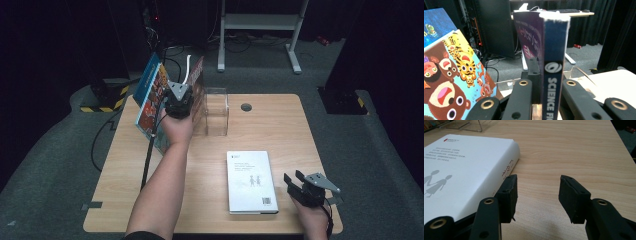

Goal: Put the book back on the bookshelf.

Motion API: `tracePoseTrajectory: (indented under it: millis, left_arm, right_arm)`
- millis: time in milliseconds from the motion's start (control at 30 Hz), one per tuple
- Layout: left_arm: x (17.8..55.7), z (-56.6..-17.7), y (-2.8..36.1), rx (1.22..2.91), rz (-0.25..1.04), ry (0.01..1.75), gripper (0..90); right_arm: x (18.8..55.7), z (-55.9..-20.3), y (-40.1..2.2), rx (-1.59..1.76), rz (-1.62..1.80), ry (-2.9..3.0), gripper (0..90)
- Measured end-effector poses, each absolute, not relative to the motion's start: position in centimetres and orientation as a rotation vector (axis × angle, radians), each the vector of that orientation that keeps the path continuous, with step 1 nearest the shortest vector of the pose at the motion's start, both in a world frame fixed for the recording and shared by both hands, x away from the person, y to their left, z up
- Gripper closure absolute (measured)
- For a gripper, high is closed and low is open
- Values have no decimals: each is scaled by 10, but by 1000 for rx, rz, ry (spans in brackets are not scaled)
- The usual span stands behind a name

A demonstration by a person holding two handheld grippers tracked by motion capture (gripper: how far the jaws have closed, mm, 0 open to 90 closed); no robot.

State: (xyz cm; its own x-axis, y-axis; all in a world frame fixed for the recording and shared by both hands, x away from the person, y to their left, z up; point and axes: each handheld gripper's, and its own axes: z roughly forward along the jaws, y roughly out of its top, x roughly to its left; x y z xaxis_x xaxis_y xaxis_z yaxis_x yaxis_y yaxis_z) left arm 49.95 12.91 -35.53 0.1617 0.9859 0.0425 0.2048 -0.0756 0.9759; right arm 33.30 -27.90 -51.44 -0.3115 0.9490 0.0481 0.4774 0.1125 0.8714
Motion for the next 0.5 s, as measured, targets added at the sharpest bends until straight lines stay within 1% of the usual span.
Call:
tracePoseTrajectory:
  millis: [500]
  left_arm:
    - [510,-365,124,1463,1029,1229,838]
  right_arm:
    - [333,-515,-281,1390,1136,1849,494]
